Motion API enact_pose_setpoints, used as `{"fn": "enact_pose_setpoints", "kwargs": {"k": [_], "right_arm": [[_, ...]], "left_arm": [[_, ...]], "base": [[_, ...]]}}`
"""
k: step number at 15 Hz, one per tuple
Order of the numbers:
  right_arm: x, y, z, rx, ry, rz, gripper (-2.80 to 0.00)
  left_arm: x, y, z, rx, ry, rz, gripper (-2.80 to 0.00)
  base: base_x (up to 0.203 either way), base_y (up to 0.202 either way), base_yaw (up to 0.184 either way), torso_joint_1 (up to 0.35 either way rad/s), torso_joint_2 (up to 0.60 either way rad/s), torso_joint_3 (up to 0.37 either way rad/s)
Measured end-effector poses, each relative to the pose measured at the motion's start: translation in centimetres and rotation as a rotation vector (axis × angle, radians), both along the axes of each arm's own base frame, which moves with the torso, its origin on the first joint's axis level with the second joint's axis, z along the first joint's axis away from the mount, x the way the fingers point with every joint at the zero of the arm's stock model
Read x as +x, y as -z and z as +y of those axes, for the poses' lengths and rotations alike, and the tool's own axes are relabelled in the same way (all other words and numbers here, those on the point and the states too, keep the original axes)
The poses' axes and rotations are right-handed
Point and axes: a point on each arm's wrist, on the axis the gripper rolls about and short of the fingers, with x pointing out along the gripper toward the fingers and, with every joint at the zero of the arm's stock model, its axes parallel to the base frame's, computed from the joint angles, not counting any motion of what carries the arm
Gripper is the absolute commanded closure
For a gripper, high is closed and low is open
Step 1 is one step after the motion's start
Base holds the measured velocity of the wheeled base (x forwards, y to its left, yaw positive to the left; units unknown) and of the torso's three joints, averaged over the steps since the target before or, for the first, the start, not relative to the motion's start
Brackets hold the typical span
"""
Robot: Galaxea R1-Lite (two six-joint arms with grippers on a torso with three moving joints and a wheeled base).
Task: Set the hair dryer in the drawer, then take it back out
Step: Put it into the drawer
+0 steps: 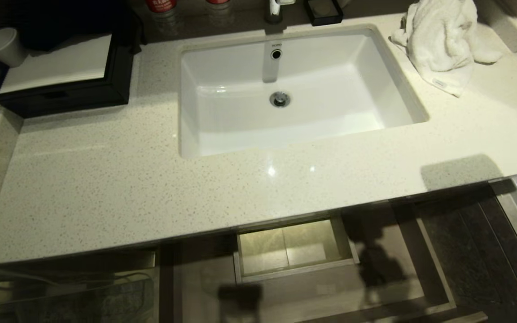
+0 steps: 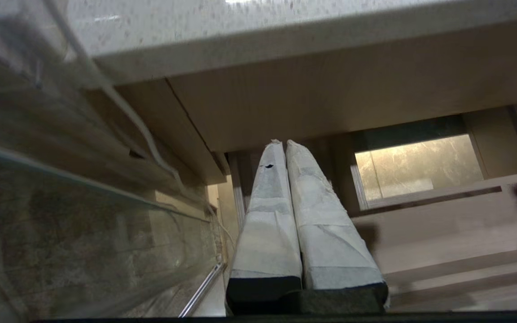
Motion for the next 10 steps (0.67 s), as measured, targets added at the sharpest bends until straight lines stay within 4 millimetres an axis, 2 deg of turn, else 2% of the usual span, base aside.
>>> {"fn": "enact_pose_setpoints", "kwargs": {"k": [10], "right_arm": [[-0.46,0.77,0.17,-0.002,-0.013,-0.004,0.00]], "left_arm": [[0.00,0.00,0.00,0.000,0.000,0.000,0.00]], "base": [[0.000,0.000,0.000,-0.332,0.17,-0.160]]}}
